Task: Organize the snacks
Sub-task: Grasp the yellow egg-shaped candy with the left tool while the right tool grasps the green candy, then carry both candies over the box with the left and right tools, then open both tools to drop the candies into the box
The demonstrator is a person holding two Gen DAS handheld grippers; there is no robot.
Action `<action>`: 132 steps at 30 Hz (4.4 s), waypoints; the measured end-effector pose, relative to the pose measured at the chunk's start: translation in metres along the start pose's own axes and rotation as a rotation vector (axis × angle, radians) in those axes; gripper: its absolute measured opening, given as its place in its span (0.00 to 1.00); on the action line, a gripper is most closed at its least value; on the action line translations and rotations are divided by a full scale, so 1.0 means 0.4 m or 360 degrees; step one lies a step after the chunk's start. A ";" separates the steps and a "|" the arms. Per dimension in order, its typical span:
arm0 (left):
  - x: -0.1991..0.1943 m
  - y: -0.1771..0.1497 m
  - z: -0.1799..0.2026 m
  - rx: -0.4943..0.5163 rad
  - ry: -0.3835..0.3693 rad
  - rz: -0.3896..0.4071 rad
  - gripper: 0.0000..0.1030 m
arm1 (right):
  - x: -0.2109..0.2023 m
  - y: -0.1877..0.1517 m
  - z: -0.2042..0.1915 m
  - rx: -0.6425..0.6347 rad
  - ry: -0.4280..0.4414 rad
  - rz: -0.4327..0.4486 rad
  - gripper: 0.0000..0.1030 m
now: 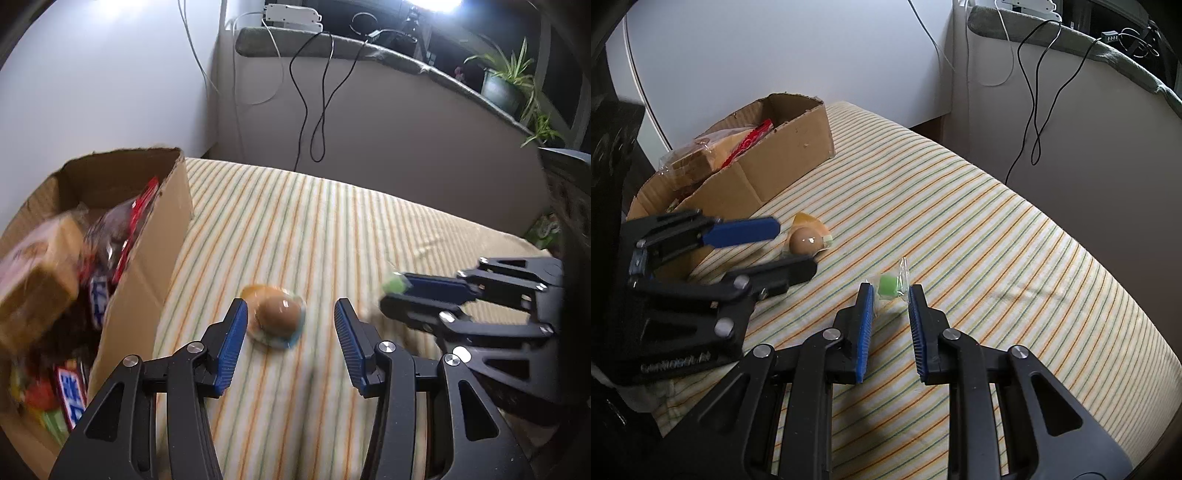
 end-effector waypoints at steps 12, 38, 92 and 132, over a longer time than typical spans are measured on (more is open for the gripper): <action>0.047 -0.017 0.004 0.0029 0.0020 -0.0053 0.29 | -0.012 -0.014 0.029 0.0018 0.0037 0.0028 0.20; -0.160 -0.017 0.049 0.0146 -0.0141 0.0168 0.28 | -0.161 -0.010 -0.029 0.0069 -0.0023 0.0130 0.20; -0.325 -0.057 -0.405 -0.0162 0.0098 0.0317 0.28 | -0.081 0.170 -0.496 -0.0151 0.0066 0.0175 0.20; -0.400 -0.047 -0.392 -0.0110 0.0199 0.0387 0.68 | -0.188 0.151 -0.456 -0.0129 -0.0093 0.0354 0.88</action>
Point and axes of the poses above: each gripper's, at about its wrist camera, not at the fingertips, and x roughly the way its jaws point, z to its right, y to its top, the point moved 8 cm from there along x, roughly the way its jaws point, and after that the axes turned 2 degrees about -y, right-handed, at the moved point
